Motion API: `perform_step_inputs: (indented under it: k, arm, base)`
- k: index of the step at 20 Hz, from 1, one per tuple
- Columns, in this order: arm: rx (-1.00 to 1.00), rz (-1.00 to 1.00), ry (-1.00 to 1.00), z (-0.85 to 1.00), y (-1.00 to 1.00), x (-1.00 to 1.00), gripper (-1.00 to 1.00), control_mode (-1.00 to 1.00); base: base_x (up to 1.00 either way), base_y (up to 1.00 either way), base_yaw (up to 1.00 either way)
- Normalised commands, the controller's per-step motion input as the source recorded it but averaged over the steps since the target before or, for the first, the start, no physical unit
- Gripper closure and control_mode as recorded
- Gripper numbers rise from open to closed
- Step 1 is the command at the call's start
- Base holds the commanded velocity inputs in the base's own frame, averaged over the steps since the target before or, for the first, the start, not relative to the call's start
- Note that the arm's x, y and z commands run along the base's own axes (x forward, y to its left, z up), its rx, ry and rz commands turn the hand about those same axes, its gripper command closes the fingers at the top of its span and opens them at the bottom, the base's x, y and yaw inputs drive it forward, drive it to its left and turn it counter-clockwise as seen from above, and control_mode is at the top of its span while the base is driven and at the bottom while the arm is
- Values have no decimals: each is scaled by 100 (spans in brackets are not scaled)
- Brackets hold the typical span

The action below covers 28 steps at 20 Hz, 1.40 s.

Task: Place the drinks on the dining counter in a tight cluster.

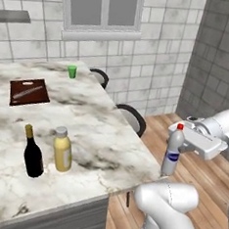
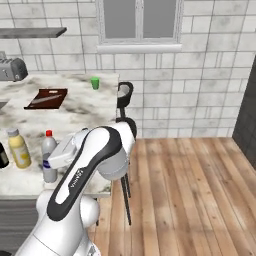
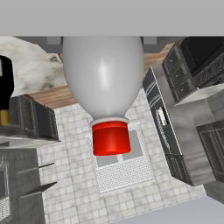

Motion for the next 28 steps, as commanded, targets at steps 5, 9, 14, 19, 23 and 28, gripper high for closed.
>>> perform_step_inputs:
  k: [5,9,14,19,23,28]
  arm:
    - [0,0,0,0,0,0,100,100]
    - [0,0,0,0,0,0,100,100]
    - [0,0,0,0,0,0,100,100]
    - [0,0,0,0,0,0,100,100]
    - [0,0,0,0,0,0,100,100]
    - [0,0,0,0,0,0,100,100]
  base:
    - [-49,18,-11]
    - [-55,-14,20]
    - [4,2,17]
    - [18,23,8]
    - [33,59,0]
    - [44,46,-4]
